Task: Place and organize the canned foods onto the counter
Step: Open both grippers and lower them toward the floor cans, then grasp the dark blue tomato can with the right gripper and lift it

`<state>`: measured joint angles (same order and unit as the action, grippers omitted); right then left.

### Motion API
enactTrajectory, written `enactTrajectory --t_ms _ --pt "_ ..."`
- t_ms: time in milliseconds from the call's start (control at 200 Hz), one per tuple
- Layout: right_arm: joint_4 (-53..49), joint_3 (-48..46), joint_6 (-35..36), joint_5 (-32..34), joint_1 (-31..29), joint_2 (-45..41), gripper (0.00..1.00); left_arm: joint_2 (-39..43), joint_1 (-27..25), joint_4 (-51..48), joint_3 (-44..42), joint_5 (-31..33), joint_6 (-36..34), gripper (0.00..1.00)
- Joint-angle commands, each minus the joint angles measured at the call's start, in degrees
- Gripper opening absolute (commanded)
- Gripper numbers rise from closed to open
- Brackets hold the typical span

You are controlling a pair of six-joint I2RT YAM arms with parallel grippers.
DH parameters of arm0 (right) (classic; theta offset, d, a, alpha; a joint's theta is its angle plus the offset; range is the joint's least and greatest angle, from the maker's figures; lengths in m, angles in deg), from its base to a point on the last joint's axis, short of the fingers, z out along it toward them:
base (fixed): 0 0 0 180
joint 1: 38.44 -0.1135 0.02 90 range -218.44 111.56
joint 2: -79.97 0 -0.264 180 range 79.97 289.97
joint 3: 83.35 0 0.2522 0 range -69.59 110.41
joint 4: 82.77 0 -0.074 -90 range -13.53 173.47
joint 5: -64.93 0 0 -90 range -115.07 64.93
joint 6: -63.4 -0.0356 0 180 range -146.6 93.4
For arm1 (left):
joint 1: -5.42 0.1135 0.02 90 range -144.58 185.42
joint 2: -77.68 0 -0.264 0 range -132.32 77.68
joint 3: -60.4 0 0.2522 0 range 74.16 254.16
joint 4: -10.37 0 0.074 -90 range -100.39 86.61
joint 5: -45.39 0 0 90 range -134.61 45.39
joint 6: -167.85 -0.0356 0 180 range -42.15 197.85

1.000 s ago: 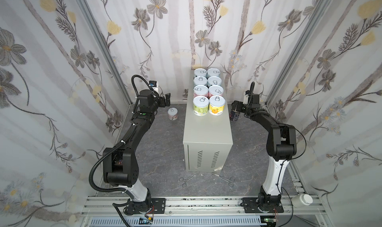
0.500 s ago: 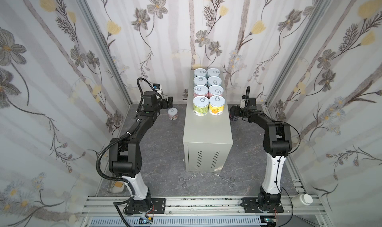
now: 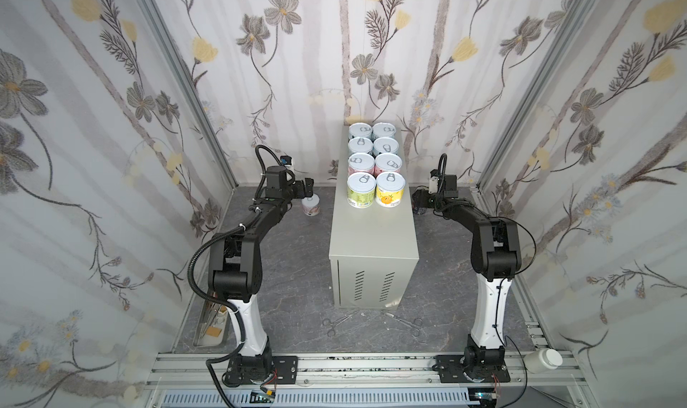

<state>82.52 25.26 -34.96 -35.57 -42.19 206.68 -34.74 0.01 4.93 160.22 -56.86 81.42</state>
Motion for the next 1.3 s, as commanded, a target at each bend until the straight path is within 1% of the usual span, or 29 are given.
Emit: enactTrajectory --t_ms 0,265,440,685,889,1099,1234,1249,1294 --pt "-2.77 0.07 -0.45 -2.08 -0.21 -0.36 0.45 -2.11 0.01 -1.28 2.18 0.82 -0.14 1.0" --pt "-5.73 -0.27 0.83 -1.74 -0.43 -3.36 0.37 -5.85 0.04 -3.04 2.71 1.13 -0.52 1.0" --pt "-7.69 -1.66 1.9 -1.55 -0.98 -8.33 0.32 -8.61 -0.02 -3.54 4.47 1.49 -0.34 1.0" --pt "-12.16 -3.67 2.73 -0.75 -1.83 -16.95 0.3 -11.74 -0.18 -4.01 6.54 1.71 0.03 1.0" --pt "-18.33 -3.88 4.09 2.22 -3.31 -25.11 0.29 -14.27 -0.64 -4.74 9.28 1.03 -0.62 1.0" --pt "-26.23 -0.24 4.84 5.91 -6.01 -31.6 0.29 -17.43 -1.46 -7.29 13.2 1.09 -2.01 1.0" --pt "-31.96 2.71 4.9 8.1 -7.02 -34.92 0.29 -18.18 -2.02 -7.53 13.61 0.94 -2.43 1.0" --pt "-32.46 2.97 4.84 8.25 -7.06 -36.71 0.29 -18.26 -2.02 -7.53 13.67 0.92 -2.51 1.0" --pt "-34.09 3.76 4.64 8.6 -7.22 -38.21 0.29 -18.52 -2.15 -7.68 13.89 1.0 -2.61 1.0"
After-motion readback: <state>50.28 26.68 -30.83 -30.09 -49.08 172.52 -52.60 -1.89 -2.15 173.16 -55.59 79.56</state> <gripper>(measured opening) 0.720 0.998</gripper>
